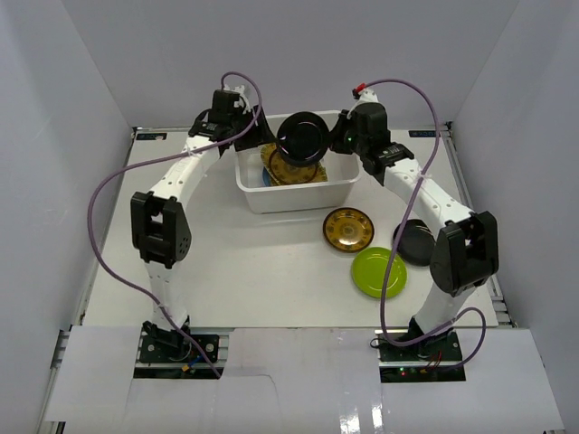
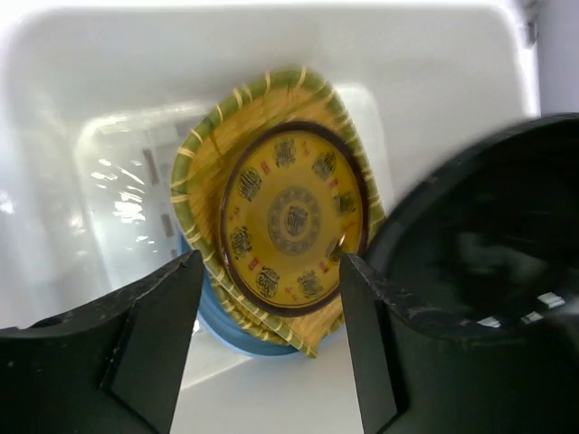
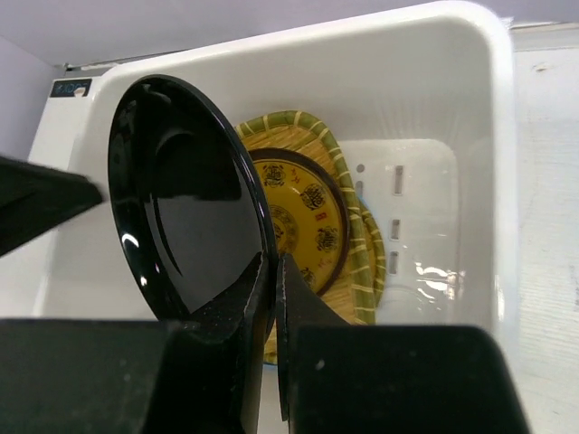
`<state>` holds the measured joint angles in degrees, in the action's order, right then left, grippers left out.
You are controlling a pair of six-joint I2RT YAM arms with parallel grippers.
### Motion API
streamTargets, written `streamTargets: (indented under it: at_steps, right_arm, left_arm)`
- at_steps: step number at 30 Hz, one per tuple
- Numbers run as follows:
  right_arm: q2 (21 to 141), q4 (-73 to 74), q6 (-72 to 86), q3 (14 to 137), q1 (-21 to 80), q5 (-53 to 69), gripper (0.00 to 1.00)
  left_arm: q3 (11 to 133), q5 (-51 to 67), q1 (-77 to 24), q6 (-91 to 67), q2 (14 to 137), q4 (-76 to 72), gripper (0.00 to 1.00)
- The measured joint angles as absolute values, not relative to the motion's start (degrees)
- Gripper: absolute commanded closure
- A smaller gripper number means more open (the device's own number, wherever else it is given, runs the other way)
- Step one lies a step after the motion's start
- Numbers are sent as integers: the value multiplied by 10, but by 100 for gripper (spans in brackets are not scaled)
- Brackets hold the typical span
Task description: Place the plates into the plastic bin on the countertop
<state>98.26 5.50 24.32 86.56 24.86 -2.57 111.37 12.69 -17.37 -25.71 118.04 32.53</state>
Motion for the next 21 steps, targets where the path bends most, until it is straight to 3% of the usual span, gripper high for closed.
streamTargets:
  at_steps: [8,13,21]
  right_arm:
    - [1064,63,253,902,250,11,92]
    - [1085,77,253,902,256,19,89]
    - [1113,103,246,919,260,28,62]
  left_arm:
    - [952,98,-170,-271,901,201,38]
    - [838,145,-203,-283,788,149,38]
    - [607,139,-402,-334,795,163,34]
